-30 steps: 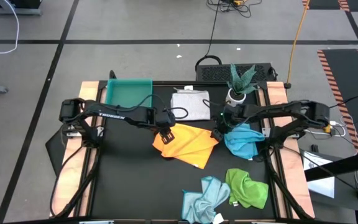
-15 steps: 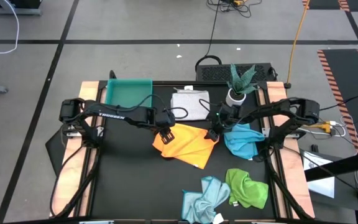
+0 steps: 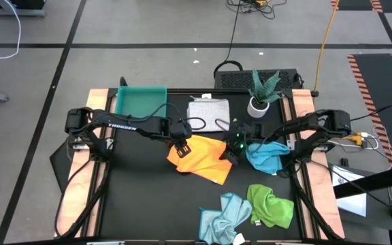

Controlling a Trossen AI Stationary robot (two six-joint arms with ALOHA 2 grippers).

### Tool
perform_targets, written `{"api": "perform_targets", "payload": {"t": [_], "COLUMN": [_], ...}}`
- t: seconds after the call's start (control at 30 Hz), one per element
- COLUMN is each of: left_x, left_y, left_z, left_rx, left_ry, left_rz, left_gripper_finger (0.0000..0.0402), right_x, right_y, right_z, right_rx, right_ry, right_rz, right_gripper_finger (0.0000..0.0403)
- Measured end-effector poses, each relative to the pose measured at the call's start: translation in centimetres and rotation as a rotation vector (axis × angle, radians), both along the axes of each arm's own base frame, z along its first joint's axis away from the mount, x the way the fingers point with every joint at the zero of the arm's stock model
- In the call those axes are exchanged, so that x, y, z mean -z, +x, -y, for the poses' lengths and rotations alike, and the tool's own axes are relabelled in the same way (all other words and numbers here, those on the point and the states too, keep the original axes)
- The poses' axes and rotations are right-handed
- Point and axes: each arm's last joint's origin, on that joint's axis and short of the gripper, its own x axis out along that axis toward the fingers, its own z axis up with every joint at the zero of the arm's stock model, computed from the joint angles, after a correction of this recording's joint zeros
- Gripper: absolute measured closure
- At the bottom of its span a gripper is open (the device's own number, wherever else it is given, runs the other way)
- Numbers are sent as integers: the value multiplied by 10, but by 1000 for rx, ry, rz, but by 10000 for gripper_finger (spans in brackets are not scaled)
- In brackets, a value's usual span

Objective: Fold microfiber towels
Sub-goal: Fold the orange microfiber towel

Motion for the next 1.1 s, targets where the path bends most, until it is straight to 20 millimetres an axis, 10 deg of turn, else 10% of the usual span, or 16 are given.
{"api": "perform_targets", "payload": {"t": [0.47,0.8,1.1], "left_x": [0,0,0], "left_y": [-1,-1,-1], "left_z": [0,0,1], "left_rx": [-1,-6,-12], "left_ry": [-1,-3,-50], "left_rz": [-16,-12,-4], "left_gripper_finger": [250,250,250], "right_x": [-47,-28,-9], "right_y": [-6,-17,-12], "right_z": [-72,-87,-86], "right_rx": [-178,-212,-211], "right_ry": [-91,-240,-262], "right_rz": [75,-78,-155], "right_gripper_finger": [402,393,289]}}
